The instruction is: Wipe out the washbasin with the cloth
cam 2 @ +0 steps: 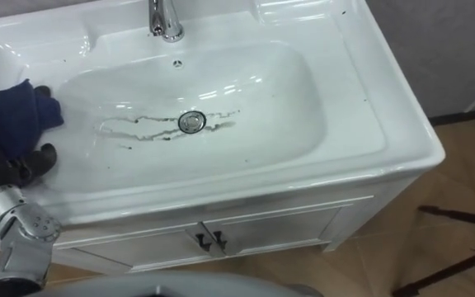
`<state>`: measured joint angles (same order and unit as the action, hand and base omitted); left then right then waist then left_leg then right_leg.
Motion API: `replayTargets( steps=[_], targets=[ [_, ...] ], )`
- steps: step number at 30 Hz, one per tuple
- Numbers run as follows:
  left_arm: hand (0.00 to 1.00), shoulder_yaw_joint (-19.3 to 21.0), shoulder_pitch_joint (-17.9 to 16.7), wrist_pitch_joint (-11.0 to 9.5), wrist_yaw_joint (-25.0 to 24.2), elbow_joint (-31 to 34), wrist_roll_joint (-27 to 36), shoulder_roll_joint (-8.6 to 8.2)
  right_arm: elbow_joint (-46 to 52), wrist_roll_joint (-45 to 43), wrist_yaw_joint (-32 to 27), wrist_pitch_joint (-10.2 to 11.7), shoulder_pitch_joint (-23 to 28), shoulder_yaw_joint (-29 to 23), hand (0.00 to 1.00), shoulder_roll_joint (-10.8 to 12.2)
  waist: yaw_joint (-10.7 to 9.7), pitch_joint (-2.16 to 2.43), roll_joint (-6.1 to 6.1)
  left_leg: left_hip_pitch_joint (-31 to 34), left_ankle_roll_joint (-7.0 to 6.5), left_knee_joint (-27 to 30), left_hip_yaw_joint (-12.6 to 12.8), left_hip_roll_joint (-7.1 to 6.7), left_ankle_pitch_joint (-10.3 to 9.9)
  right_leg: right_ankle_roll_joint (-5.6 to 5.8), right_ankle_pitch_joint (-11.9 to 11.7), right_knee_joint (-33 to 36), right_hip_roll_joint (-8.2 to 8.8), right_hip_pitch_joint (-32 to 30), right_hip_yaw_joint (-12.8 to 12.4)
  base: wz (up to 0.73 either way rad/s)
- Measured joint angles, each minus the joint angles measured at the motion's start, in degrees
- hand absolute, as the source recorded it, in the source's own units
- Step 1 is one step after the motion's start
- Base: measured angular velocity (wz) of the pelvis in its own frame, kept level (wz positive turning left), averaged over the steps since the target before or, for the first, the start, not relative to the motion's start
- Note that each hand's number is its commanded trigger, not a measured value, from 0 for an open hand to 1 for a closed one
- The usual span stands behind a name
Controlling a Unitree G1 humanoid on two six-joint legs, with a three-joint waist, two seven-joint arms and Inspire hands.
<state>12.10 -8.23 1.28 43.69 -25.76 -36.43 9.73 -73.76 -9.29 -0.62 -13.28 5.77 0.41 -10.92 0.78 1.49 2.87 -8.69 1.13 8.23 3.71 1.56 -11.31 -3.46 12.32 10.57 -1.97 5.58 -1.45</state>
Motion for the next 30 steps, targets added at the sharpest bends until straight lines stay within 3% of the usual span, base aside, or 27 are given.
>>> replayTargets(
  steps=[1, 3, 5, 13, 30],
  targets=[
    [0.74, -0.03, -0.03, 0.07, -0.64, 0.0, 0.78, -0.01, 0.04, 0.04, -0.13, -0.2, 0.05, 0.01, 0.0, 0.08, 0.0, -0.01, 0.12, -0.01, 0.0, -0.01, 0.13, 0.04, 0.0, -0.05, -0.03, 0.03, -0.04, 0.08, 0.03, 0.0],
    [0.95, -0.04, -0.05, 0.23, -1.66, 0.0, 0.99, -0.02, 0.34, 0.36, -0.14, -0.56, 0.0, 0.04, 0.0, 0.14, 0.02, -0.12, 0.29, 0.02, 0.0, -0.01, 0.28, 0.12, 0.0, -0.14, -0.09, 0.06, -0.08, 0.09, 0.06, 0.0],
    [1.0, -0.56, -0.07, 0.85, -2.95, -0.08, 0.96, -0.02, 0.87, 0.51, -0.31, -0.57, 0.0, 0.04, 0.0, 0.13, -0.04, -0.23, 0.47, 0.05, 0.01, -0.01, 0.36, 0.22, 0.0, -0.2, -0.12, 0.07, -0.06, 0.1, 0.12, 0.0],
    [1.0, -0.71, 1.2, 2.17, -3.9, -2.89, 0.81, 0.32, 3.42, 0.51, -0.61, -0.55, 1.08, 0.06, 0.0, -0.07, 0.01, -0.39, 1.01, -0.11, 0.02, -0.01, 0.51, 0.37, 0.02, -0.35, -0.11, 0.04, -0.12, 0.18, 0.1, 0.0],
    [1.0, 0.33, 3.9, 2.13, -3.95, -6.39, 3.27, 0.39, 2.82, 2.24, 0.04, -0.53, 1.01, 0.48, 0.0, -0.28, 0.35, -0.37, 0.99, -0.98, 0.09, -0.01, 0.81, 0.54, 0.06, -0.51, 0.0, 0.13, -0.12, 0.84, 0.09, 0.0]
  ],
)
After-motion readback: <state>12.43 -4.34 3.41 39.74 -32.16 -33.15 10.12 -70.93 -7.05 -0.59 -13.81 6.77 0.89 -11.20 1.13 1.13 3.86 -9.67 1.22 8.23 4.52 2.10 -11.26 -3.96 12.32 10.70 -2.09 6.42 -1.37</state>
